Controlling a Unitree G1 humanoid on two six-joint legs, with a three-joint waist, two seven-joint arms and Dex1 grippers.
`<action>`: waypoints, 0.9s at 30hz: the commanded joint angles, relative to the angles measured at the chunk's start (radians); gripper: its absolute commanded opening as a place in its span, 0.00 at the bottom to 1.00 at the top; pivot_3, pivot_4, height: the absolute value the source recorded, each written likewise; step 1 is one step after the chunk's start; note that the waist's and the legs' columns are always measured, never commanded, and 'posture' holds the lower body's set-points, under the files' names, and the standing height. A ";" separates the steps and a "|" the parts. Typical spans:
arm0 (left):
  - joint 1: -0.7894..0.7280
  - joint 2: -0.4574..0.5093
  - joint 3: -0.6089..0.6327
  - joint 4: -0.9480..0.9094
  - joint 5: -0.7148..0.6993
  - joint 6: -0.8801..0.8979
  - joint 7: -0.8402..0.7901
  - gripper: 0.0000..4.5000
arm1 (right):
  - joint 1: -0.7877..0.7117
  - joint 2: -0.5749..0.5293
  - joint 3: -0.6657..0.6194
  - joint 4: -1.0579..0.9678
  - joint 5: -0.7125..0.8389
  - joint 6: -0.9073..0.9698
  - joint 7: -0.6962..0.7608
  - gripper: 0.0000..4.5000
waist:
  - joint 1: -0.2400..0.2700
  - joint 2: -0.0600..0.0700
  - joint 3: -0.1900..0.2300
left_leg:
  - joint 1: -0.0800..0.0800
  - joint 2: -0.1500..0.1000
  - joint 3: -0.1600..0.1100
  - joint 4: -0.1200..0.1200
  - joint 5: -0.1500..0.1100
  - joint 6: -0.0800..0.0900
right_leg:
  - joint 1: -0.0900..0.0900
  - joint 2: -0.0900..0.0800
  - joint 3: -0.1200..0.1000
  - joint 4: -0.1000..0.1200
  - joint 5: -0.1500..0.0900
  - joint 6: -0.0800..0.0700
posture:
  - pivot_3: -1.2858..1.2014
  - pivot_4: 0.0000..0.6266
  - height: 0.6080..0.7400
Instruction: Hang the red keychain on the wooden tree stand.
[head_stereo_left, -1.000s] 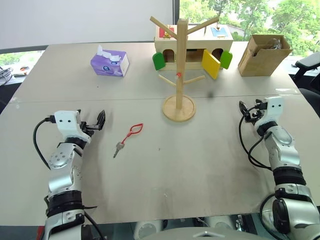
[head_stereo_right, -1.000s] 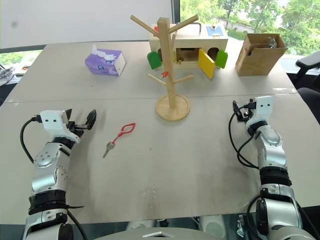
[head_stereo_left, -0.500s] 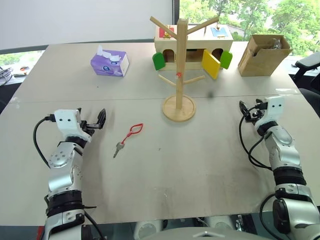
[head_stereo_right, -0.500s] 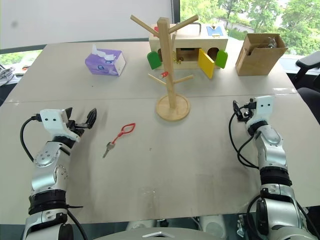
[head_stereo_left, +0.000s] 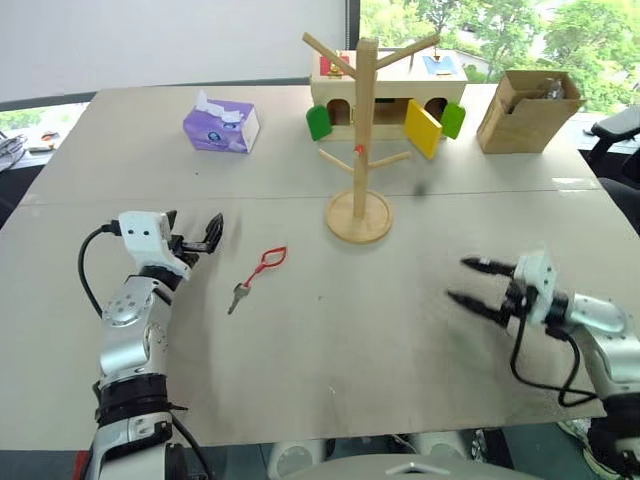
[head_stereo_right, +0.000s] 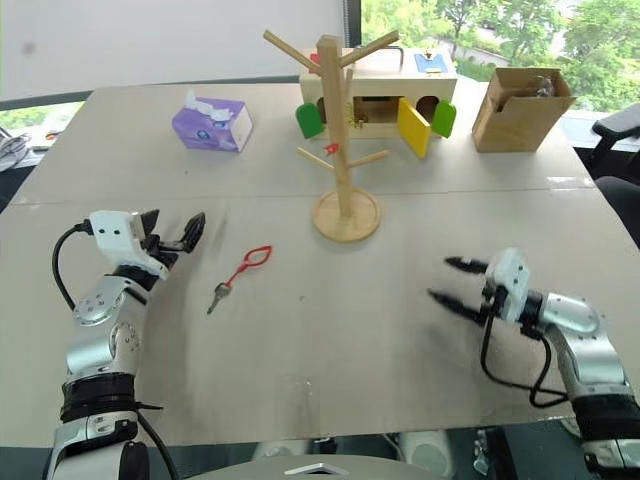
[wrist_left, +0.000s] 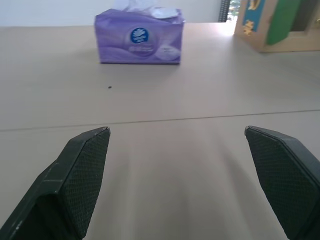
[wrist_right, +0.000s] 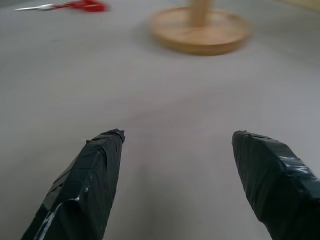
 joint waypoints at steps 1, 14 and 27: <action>0.010 0.000 -0.015 -0.117 -0.025 0.023 -0.017 1.00 | 0.020 -0.037 0.020 -0.062 0.031 -0.088 0.147 0.82 | 0.000 0.000 0.000 | 0.000 0.000 0.000 0.000 0.000 0.000 | 0.000 0.000 0.000 0.000 0.000 0.000 | 0.52 0.24 1.00; 0.189 -0.025 -0.053 -0.439 -0.134 0.167 -0.069 1.00 | -0.036 0.044 0.000 -0.002 0.108 -0.151 0.218 0.82 | 0.010 -0.001 0.000 | 0.000 0.000 -0.001 0.001 0.002 -0.004 | 0.001 0.000 0.000 0.000 0.000 0.000 | 0.52 0.24 1.00; 0.367 0.021 -0.123 -0.481 -0.061 0.165 -0.142 1.00 | -0.071 0.065 0.004 0.056 0.076 -0.204 0.196 0.82 | 0.015 -0.001 0.000 | 0.000 0.000 -0.002 0.002 0.000 0.000 | 0.001 0.000 -0.001 0.000 0.000 -0.001 | 0.52 0.24 1.00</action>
